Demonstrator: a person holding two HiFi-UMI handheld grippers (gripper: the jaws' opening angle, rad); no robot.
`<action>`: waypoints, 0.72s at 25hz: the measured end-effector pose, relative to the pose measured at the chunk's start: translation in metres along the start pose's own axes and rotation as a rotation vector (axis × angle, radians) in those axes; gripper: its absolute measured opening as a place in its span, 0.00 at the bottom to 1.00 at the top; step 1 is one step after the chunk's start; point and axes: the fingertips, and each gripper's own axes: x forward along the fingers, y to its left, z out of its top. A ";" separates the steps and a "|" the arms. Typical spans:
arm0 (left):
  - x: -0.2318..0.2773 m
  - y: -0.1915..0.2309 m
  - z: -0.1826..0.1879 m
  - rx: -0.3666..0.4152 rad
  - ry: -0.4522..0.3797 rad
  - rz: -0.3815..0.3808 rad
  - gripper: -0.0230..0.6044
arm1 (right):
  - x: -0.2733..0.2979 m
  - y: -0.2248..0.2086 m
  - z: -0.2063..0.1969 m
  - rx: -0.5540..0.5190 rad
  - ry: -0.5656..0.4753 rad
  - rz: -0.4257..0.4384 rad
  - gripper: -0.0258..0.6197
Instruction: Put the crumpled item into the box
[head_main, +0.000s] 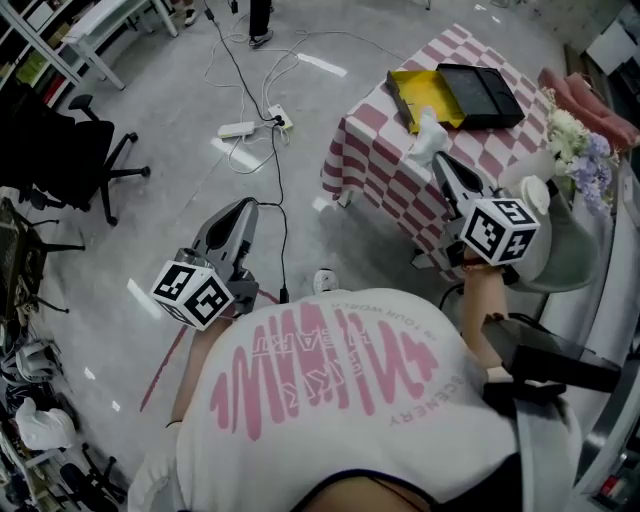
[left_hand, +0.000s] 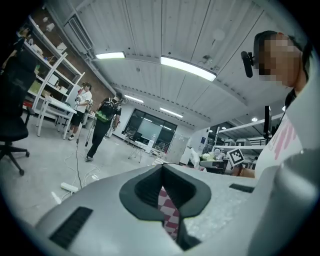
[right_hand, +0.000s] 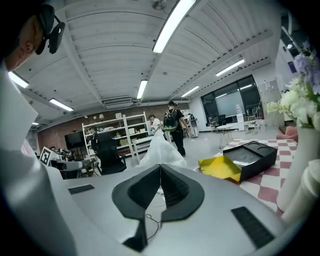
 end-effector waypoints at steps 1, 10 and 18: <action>0.009 0.006 0.008 0.010 -0.006 -0.004 0.05 | 0.009 -0.009 0.007 -0.004 -0.008 -0.011 0.05; 0.070 0.067 0.049 0.024 -0.050 0.005 0.05 | 0.063 -0.082 0.054 -0.017 -0.059 -0.138 0.05; 0.092 0.100 0.047 -0.027 -0.046 0.019 0.05 | 0.085 -0.111 0.051 -0.005 -0.037 -0.188 0.05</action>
